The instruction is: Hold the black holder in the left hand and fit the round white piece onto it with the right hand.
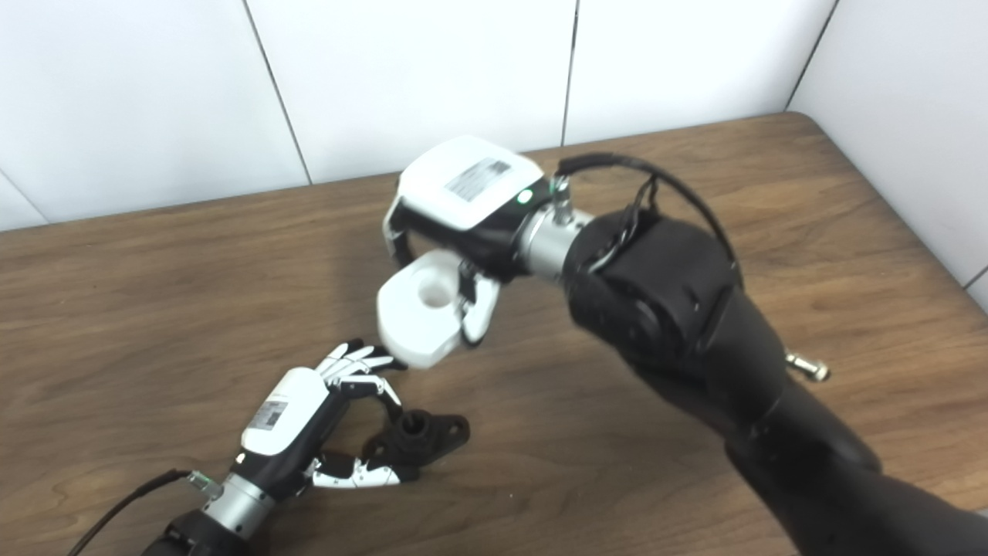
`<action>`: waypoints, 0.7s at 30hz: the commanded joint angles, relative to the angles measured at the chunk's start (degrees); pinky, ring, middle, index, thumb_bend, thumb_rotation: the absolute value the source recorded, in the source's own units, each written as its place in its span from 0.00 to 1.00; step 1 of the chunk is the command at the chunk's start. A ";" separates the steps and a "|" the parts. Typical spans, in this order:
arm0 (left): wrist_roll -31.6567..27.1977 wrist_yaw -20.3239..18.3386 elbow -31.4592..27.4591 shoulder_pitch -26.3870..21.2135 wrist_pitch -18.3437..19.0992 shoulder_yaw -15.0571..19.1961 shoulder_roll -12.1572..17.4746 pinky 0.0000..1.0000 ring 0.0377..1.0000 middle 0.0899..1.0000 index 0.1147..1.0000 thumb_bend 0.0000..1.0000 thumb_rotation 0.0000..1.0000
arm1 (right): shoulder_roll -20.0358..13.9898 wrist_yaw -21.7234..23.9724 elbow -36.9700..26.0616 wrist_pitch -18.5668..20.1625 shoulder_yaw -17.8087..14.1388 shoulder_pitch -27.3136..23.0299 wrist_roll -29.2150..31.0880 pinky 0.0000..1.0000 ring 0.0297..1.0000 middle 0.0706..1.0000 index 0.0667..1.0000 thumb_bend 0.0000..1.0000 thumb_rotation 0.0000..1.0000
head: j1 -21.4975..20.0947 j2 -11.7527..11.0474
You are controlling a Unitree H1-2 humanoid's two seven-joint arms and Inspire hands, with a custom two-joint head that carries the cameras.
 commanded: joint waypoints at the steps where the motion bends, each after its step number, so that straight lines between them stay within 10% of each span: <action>1: 2.62 -2.51 2.49 1.67 2.30 -1.95 -0.61 0.97 0.89 0.80 0.42 0.51 0.06 | 0.48 5.44 -2.50 -1.52 0.26 -1.71 -0.17 0.97 0.91 0.77 0.44 0.52 0.13 | -0.03 0.03; 21: 2.51 -5.53 -0.69 -0.11 7.09 -3.21 -1.77 0.97 0.89 0.80 0.42 0.51 0.06 | -6.66 5.96 -6.51 5.61 6.08 -8.49 8.92 0.97 0.91 0.79 0.44 0.53 0.14 | 4.37 9.37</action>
